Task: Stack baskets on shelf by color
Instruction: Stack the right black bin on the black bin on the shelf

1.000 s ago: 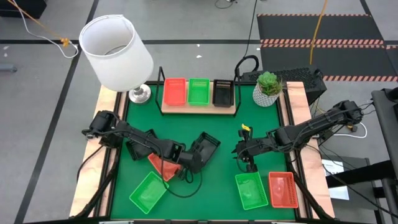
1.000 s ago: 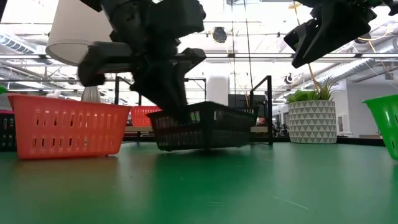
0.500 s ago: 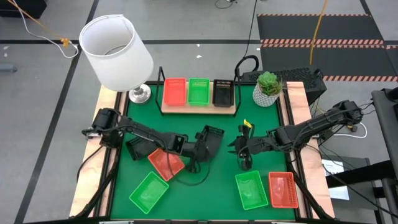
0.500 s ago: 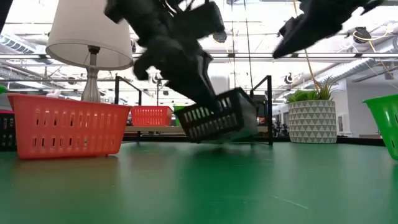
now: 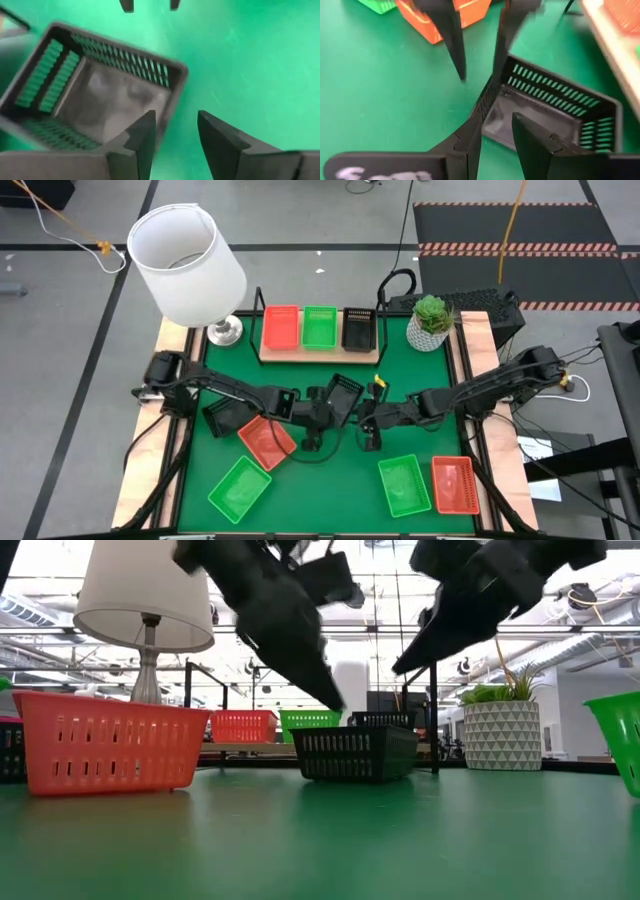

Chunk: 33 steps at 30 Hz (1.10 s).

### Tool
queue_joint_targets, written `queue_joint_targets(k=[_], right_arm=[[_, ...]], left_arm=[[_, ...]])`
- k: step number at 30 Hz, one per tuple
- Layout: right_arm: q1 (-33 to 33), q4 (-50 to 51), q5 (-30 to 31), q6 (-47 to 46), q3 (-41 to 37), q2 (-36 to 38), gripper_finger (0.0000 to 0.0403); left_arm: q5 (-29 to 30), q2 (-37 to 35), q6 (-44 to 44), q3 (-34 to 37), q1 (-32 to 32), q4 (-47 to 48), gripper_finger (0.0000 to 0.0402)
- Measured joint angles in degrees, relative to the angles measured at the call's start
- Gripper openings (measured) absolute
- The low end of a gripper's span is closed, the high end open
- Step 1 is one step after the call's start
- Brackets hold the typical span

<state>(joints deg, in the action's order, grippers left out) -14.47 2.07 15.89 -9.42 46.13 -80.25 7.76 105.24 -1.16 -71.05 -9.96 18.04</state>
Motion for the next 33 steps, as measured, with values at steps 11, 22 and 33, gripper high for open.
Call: queue_joint_targets(k=[11,22,33], right_arm=[[2.96,-6.63,-3.72,-2.7,5.18,-13.01,0.0155],[3.95,-6.81,-3.94,-0.26,7.81,-19.1,0.0162],[6.54,-1.94,-6.27,-1.45,7.82,-18.16,0.0024]], left_arm=[[5.45,-13.35,0.14,2.99,-2.13,10.94,0.0121],[5.32,-16.57,-0.19,13.66,0.72,-1.89,0.009],[5.25,-16.57,0.47,13.66,-0.17,-2.14,0.009]])
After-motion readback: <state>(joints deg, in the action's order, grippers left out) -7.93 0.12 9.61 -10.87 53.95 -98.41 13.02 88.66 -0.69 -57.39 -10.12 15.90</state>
